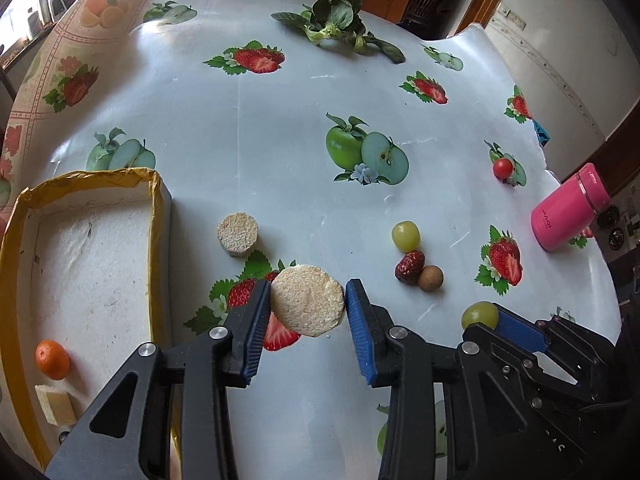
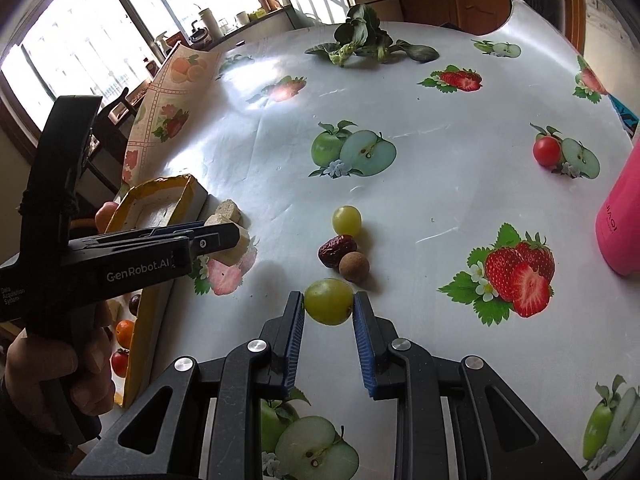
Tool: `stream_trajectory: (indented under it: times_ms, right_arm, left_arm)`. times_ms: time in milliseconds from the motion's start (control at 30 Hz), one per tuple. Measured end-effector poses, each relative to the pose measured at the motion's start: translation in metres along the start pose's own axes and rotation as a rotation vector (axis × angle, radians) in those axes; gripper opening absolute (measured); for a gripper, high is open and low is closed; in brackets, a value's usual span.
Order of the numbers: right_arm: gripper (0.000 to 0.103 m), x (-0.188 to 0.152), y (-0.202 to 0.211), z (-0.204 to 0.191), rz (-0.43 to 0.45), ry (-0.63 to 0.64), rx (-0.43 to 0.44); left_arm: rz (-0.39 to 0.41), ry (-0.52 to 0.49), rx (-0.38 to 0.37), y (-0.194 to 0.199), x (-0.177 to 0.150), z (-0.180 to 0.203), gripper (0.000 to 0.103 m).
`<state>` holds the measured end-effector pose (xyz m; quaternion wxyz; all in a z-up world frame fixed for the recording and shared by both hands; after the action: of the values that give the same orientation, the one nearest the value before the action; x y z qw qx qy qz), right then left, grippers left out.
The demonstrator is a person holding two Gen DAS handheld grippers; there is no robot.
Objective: Organize fruits
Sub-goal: 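Carry the rice cake into the tray with the left tool while the right tool carries the grape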
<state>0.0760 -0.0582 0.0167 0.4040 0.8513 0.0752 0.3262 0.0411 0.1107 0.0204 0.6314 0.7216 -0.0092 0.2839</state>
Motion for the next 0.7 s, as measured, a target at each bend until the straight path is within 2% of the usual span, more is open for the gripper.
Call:
stream_trajectory:
  times_ms: [367,700]
  right_arm:
    - [0.025,-0.001,0.016,-0.035,0.009,0.067,0.021]
    - [0.025,-0.003,0.012,-0.080,-0.010,0.145,0.059]
  left_arm:
    - [0.044,0.068,0.028,0.044,-0.026,-0.034,0.036]
    - [0.051,0.132,0.082,0.065,-0.050,-0.076,0.036]
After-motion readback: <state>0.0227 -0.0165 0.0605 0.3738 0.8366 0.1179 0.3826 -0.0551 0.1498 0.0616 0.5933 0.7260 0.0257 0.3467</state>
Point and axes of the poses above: each gripper's, at about its wrist camera, not at the fingertips, and y roughly against the way its jaws point, z to its right, x to its top, the point moved 1 cm from there along -y, roughly the way its jaws point, and after that the axes turned 13 degrees about x, right-handed, at the moved point
